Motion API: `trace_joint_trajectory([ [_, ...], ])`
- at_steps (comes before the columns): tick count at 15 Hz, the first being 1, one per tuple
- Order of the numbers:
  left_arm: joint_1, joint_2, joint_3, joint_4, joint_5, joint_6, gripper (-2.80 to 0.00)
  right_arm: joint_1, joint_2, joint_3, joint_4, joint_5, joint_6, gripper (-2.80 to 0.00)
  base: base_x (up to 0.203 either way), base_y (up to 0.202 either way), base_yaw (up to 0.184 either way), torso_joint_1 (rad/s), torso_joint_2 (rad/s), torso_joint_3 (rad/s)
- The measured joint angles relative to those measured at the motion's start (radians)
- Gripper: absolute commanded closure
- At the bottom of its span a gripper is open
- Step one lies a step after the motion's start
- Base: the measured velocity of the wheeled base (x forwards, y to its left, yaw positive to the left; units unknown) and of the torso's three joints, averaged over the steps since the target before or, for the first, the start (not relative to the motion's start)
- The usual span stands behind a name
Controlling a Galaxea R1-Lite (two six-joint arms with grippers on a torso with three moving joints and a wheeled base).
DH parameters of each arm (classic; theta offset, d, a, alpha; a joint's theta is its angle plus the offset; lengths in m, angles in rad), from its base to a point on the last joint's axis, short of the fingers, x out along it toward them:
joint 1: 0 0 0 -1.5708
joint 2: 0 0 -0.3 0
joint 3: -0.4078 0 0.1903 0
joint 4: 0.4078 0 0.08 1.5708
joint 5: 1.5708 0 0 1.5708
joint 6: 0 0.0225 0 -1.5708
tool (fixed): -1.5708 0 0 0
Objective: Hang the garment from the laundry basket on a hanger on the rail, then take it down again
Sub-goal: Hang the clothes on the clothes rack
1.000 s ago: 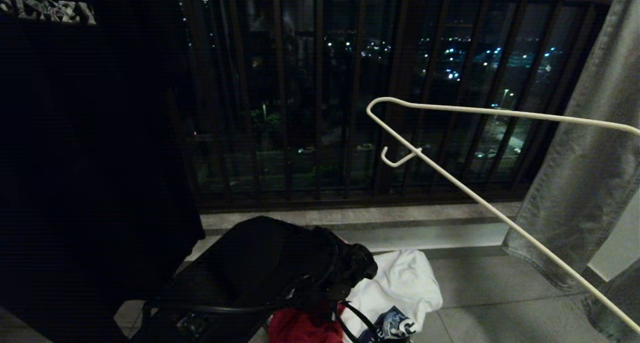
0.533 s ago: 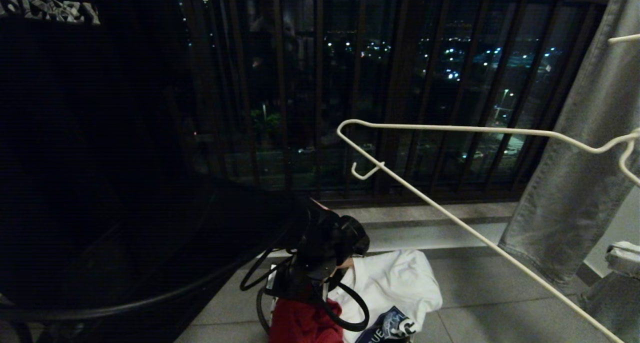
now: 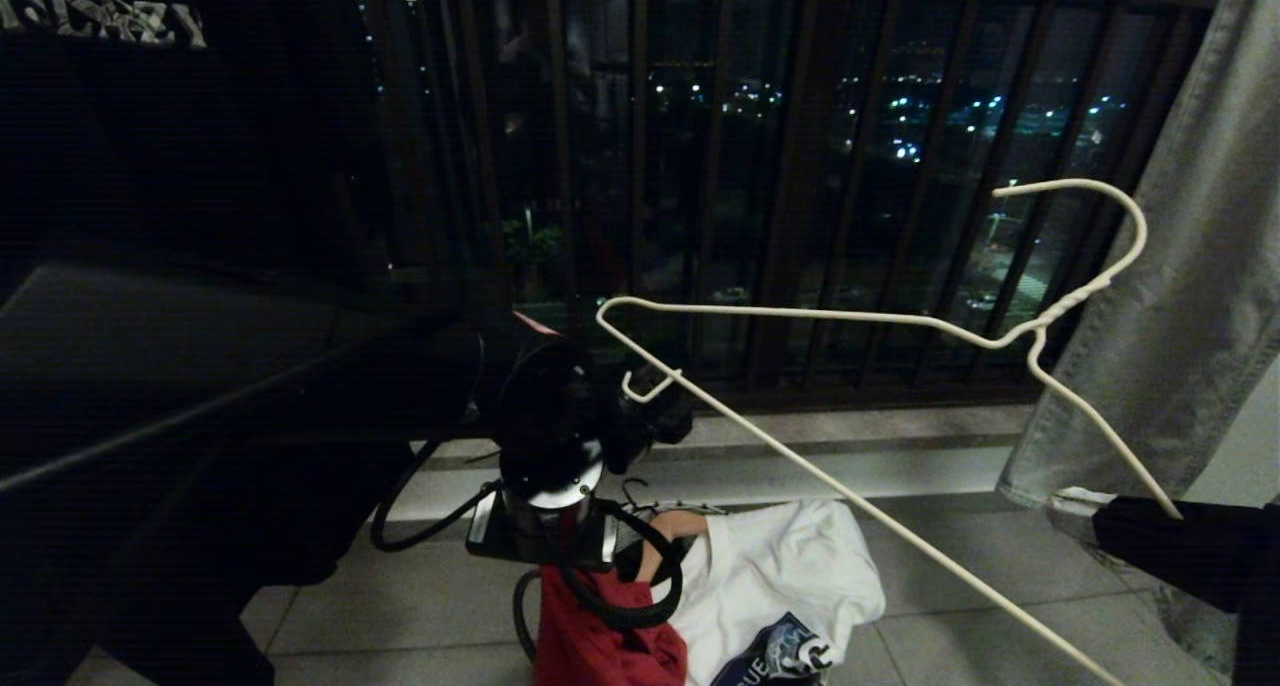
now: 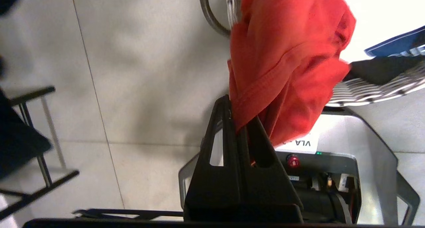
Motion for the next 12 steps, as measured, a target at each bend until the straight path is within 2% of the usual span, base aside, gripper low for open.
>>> trace_joint_trajectory([
  [4,0.021,-0.031,-0.017,-0.001,0.001,0.009,0.0,-0.138,0.093,-0.004,-0.003,0.105,-0.009,0.0,0.0,0.0,0.0,0.0,0.0,0.0],
  [7,0.056,-0.058,-0.051,0.003,0.003,0.018,0.0,-0.165,0.118,-0.013,-0.02,0.113,-0.007,0.0,0.0,0.0,0.0,0.0,0.0,0.0],
  [10,0.061,-0.055,-0.014,0.005,0.01,0.028,0.0,-0.215,0.129,-0.066,-0.106,0.12,-0.003,0.0,0.0,0.0,0.0,0.0,0.0,0.0],
  [12,0.062,-0.053,-0.004,0.005,0.012,0.029,0.0,-0.226,0.126,-0.089,-0.111,0.113,-0.008,0.0,0.0,0.0,0.0,0.0,0.0,0.0],
])
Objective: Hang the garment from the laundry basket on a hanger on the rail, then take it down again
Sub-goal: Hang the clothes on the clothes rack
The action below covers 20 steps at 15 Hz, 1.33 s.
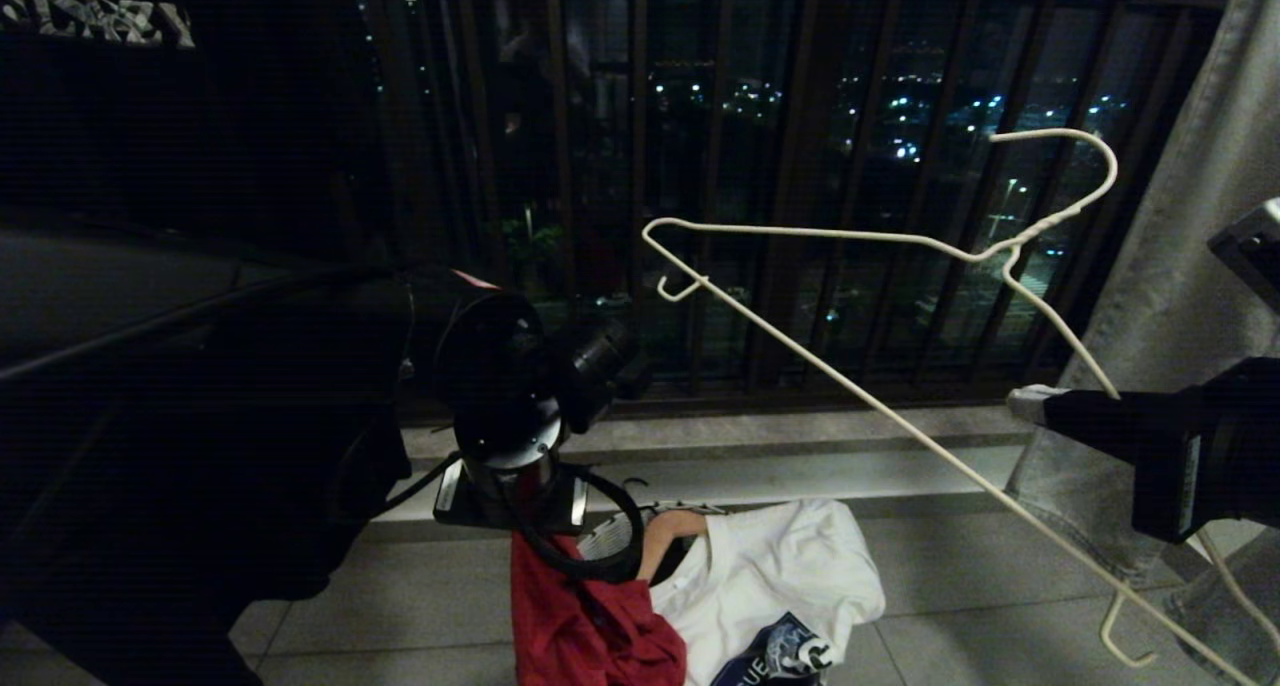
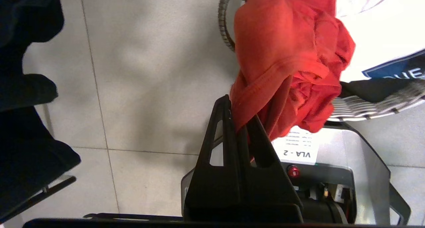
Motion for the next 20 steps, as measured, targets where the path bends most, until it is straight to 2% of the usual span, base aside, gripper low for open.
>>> trace_joint_trajectory([
  [2,0.002,-0.016,0.003,0.002,0.0,0.0,0.0,-0.04,-0.002,-0.029,-0.001,-0.002,-0.021,0.0,0.0,0.0,0.0,0.0,0.0,0.0],
  [5,0.03,-0.054,0.004,0.004,0.002,0.014,0.0,-0.106,-0.004,-0.039,-0.001,-0.002,-0.113,0.0,0.0,0.0,0.0,0.0,0.0,0.0],
  [9,0.051,-0.118,-0.023,0.005,-0.002,0.057,0.0,-0.159,-0.006,0.055,-0.001,0.004,-0.285,0.0,0.0,0.0,0.0,0.0,0.0,0.0],
  [11,0.051,-0.147,-0.032,0.001,-0.034,0.072,0.0,-0.163,-0.003,0.099,-0.001,0.046,-0.347,0.0,0.0,0.0,0.0,0.0,0.0,0.0],
  [13,0.05,-0.175,-0.035,0.001,-0.108,0.093,0.0,-0.165,0.002,0.121,0.0,0.112,-0.358,0.0,0.0,0.0,0.0,0.0,0.0,0.0],
  [16,0.085,-0.226,-0.026,-0.001,-0.313,0.176,0.0,-0.165,-0.006,0.151,0.003,0.159,-0.385,0.0,0.0,0.0,0.0,0.0,0.0,0.0],
  [18,0.113,-0.249,-0.022,-0.002,-0.389,0.205,0.0,-0.165,-0.025,0.178,0.004,0.187,-0.416,0.0,0.0,0.0,0.0,0.0,0.0,0.0],
  [20,0.148,-0.274,-0.006,-0.003,-0.446,0.267,0.0,-0.165,-0.044,0.191,0.004,0.212,-0.424,0.0,0.0,0.0,0.0,0.0,0.0,0.0],
])
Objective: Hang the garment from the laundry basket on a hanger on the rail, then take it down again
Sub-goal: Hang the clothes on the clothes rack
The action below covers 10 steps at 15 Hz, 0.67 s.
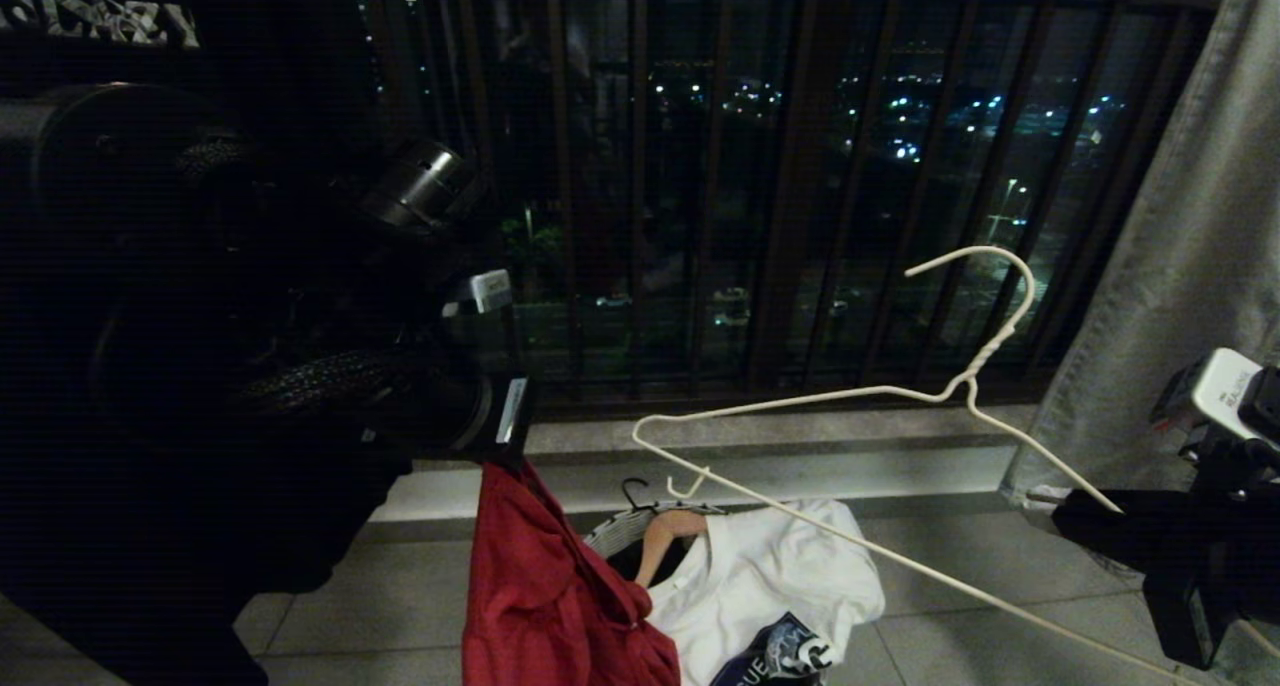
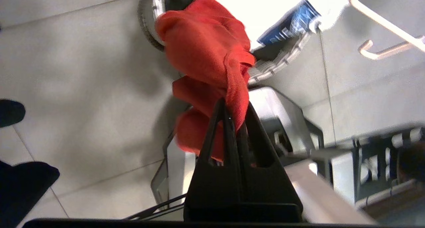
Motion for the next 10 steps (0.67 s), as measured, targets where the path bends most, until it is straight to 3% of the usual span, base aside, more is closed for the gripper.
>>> trace_joint_trajectory([
  [4,0.063,-0.028,0.023,0.003,-0.025,0.094,0.0,0.005,-0.036,0.024,0.013,0.074,-0.031,0.0,0.0,0.0,0.0,0.0,0.0,0.0],
  [10,0.076,-0.052,0.064,0.001,-0.055,0.14,0.0,0.039,-0.026,0.039,-0.013,0.239,-0.025,0.0,0.0,0.0,0.0,0.0,0.0,0.0],
])
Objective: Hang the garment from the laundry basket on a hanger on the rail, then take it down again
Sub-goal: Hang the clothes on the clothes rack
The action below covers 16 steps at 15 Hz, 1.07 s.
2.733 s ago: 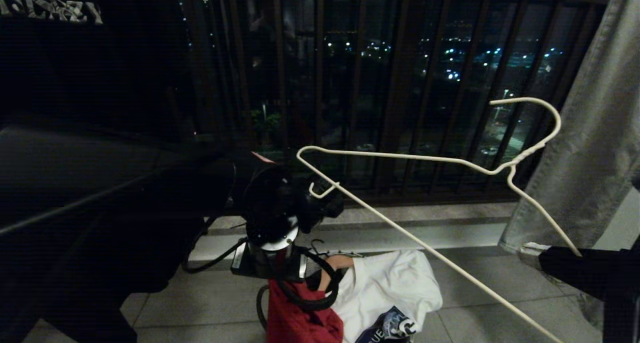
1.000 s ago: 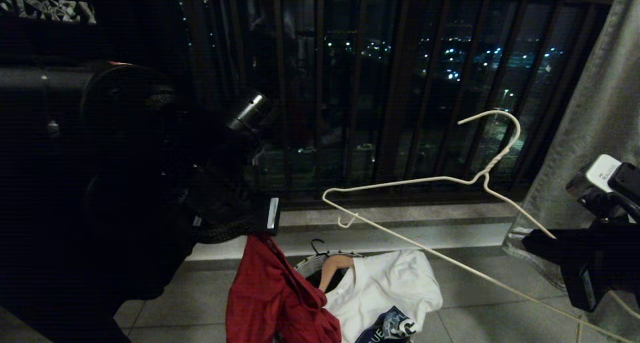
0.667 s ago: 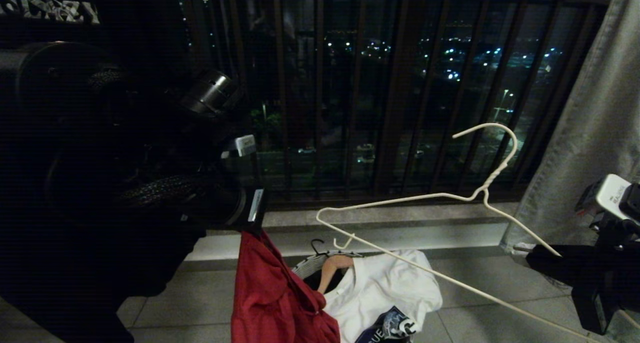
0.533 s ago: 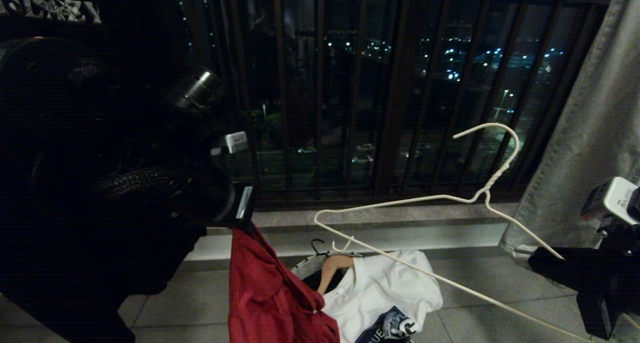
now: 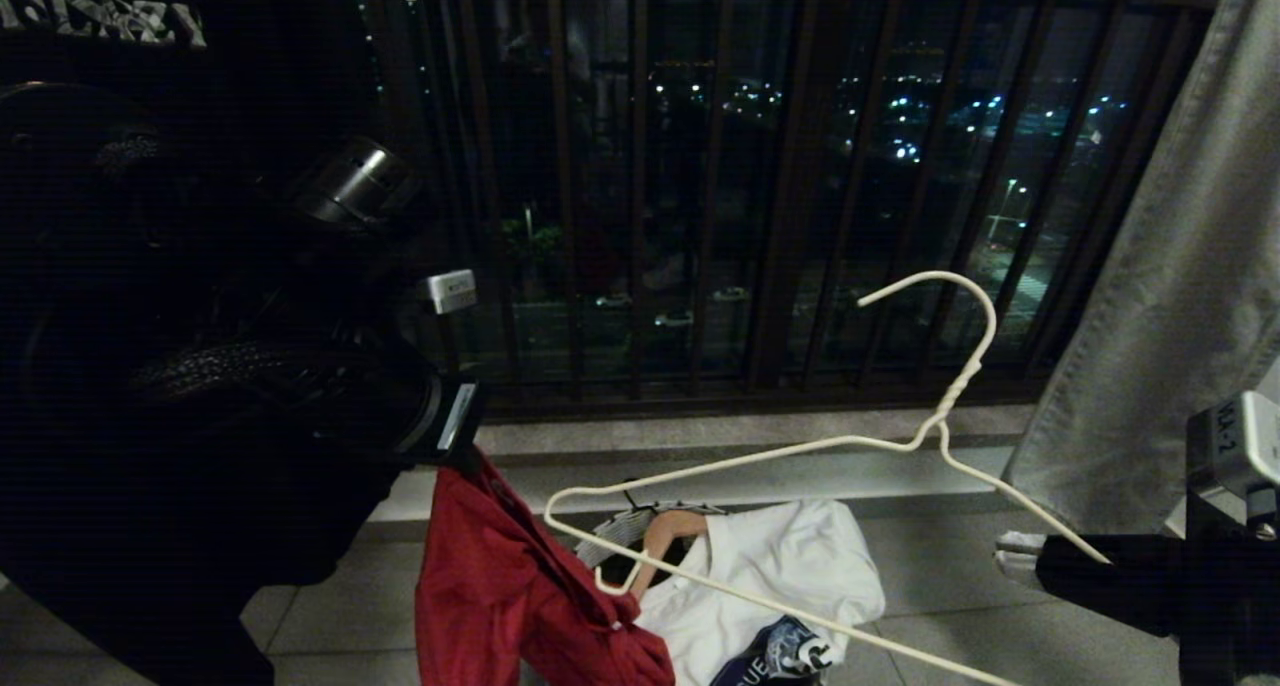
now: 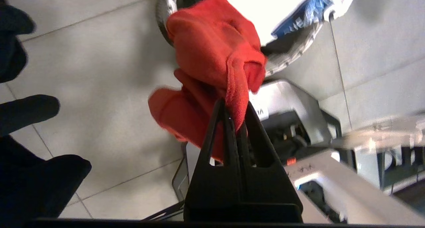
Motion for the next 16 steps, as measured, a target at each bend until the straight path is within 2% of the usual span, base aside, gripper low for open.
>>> trace_joint_trajectory([
  [2,0.0,-0.028,0.04,0.0,-0.072,0.077,0.0,0.036,0.009,0.0,-0.009,0.01,0.032,0.0,0.0,0.0,0.0,0.0,0.0,0.0],
  [3,0.0,-0.042,0.056,0.0,-0.086,0.096,0.0,0.051,0.012,0.001,-0.022,0.011,0.037,0.0,0.0,0.0,0.0,0.0,0.0,0.0],
  [8,0.003,-0.081,0.097,-0.001,-0.095,0.152,0.0,0.081,0.024,0.029,-0.097,0.004,0.044,0.0,0.0,0.0,0.0,0.0,0.0,0.0],
  [10,0.006,-0.1,0.117,-0.003,-0.134,0.182,0.0,0.082,0.029,0.047,-0.122,0.003,0.039,0.0,0.0,0.0,0.0,0.0,0.0,0.0],
  [13,0.032,-0.121,0.119,-0.005,-0.185,0.192,0.0,0.083,0.037,0.054,-0.124,0.003,0.038,0.0,0.0,0.0,0.0,0.0,0.0,0.0],
  [16,0.056,-0.154,0.102,-0.005,-0.272,0.186,0.0,0.083,0.059,0.056,-0.128,0.003,0.038,0.0,0.0,0.0,0.0,0.0,0.0,0.0],
])
